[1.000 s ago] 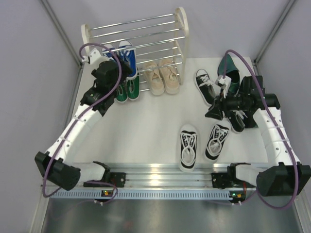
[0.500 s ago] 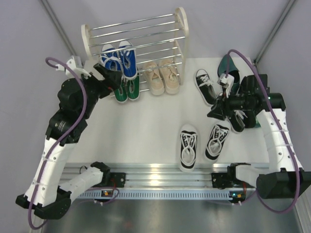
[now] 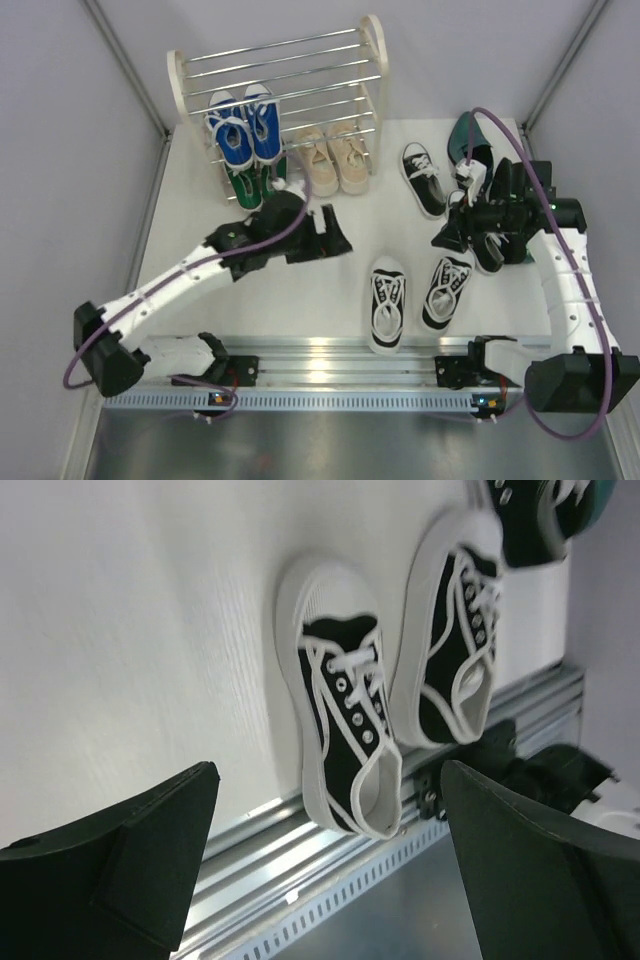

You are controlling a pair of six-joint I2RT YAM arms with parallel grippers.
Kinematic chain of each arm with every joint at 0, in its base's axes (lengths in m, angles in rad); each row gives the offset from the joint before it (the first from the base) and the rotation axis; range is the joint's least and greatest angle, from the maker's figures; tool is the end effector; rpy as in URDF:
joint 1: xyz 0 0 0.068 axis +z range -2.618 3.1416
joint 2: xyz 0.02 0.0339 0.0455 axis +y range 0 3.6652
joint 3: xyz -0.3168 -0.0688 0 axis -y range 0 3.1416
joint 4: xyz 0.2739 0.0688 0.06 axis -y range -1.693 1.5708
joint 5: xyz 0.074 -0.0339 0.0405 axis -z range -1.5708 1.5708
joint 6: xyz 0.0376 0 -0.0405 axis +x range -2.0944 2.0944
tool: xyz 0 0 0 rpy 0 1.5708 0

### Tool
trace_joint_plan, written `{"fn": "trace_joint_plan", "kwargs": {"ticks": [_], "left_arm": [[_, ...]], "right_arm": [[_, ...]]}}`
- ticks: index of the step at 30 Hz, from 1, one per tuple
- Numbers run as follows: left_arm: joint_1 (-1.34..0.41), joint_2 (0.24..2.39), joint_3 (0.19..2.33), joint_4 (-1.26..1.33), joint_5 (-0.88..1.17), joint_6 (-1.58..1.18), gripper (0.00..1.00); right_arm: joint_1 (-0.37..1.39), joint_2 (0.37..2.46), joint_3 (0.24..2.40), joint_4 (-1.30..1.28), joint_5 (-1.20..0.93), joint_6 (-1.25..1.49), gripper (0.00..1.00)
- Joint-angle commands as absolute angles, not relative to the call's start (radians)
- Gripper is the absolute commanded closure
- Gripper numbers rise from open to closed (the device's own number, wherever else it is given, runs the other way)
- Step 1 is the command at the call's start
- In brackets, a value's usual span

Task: Place and organize the shoes onto the shoe shelf
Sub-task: Pick up the shoe at the center of the board.

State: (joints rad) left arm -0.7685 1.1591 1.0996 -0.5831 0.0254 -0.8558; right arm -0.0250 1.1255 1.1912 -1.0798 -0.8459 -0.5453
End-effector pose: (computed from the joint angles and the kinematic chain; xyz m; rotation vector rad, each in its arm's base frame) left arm 0.1859 -0.1811 0.3806 -0.0885 2.3723 -0.8832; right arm 0.2058 0.0230 0.3933 -0.8659 2.1181 0.7979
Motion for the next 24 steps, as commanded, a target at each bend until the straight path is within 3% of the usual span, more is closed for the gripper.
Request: {"fn": "trace_joint_plan", "kwargs": {"ticks": [1, 15, 21, 24], "left_arm": [[-0.914, 1.253, 1.085, -0.482, 0.011, -0.934, 0.02], [-1.198, 1.680, 1.212, -0.440, -0.024, -0.922, 0.14], [-1.206, 1.713, 1.204, -0.439, -0.170, -0.920, 0.29], [-1.206, 1.729, 1.206, -0.437, -0.212, -0.902, 0.43]], "right_arm": [[-0.041, 1.108, 1.178, -1.043, -0.838, -0.538, 0.49], [-0.044, 1.074, 1.131, -1.037, -0.813, -0.537, 0.48], [-0.044, 1.074, 1.126, -1.054, -0.836, -0.560, 0.48], [-0.044, 1.077, 1.129, -1.075, -0.853, -0.598, 0.48]]}}
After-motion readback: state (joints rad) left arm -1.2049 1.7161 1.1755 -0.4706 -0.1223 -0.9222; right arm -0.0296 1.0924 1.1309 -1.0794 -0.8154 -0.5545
